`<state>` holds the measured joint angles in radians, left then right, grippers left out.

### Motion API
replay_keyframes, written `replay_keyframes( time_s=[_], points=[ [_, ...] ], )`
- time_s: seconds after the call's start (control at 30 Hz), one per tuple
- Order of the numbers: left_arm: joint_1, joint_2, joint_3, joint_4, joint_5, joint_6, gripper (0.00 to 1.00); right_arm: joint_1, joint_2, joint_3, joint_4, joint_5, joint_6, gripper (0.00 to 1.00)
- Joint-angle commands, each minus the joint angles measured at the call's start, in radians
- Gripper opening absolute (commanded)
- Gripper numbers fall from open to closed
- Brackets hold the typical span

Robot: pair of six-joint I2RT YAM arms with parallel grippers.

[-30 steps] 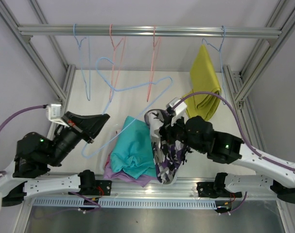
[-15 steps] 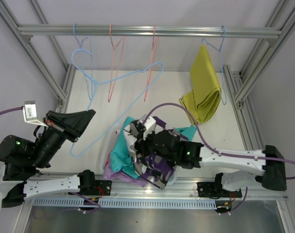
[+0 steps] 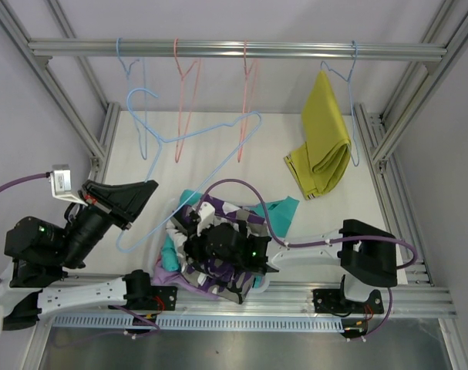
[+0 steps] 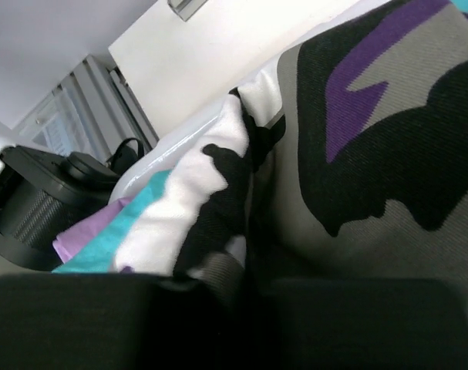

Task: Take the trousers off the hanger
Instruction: Place the trousers in the bin.

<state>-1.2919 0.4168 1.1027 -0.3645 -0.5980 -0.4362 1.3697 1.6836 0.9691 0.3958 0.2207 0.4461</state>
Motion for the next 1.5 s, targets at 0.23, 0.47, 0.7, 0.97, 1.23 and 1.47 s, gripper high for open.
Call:
replay_keyframes(
  time_s=[0.23,0.47,0.7,0.97,1.23,1.47],
  points=[
    [-0.007,-0.018,-0.007,0.016,0.044,0.007,0.01,0.083,-0.077,0.128,-0.291,0.086,-0.004,0.66],
    [-0.007,-0.001,0.002,0.015,0.058,0.007,0.01,0.109,-0.270,0.198,-0.443,0.144,-0.067,0.70],
    [-0.007,0.011,0.000,0.012,0.058,0.001,0.01,0.100,-0.430,0.165,-0.454,0.195,-0.121,0.55],
    [-0.007,0.028,-0.007,0.015,0.056,0.005,0.01,-0.029,-0.349,-0.099,-0.267,0.074,-0.008,0.08],
    [-0.007,0.043,-0.018,-0.011,0.044,0.004,0.01,-0.041,-0.309,-0.317,-0.115,0.068,0.128,0.04],
    [-0.007,0.114,0.031,-0.056,0.018,0.008,0.01,-0.003,-0.527,-0.121,-0.435,0.187,0.017,0.09]
  ],
)
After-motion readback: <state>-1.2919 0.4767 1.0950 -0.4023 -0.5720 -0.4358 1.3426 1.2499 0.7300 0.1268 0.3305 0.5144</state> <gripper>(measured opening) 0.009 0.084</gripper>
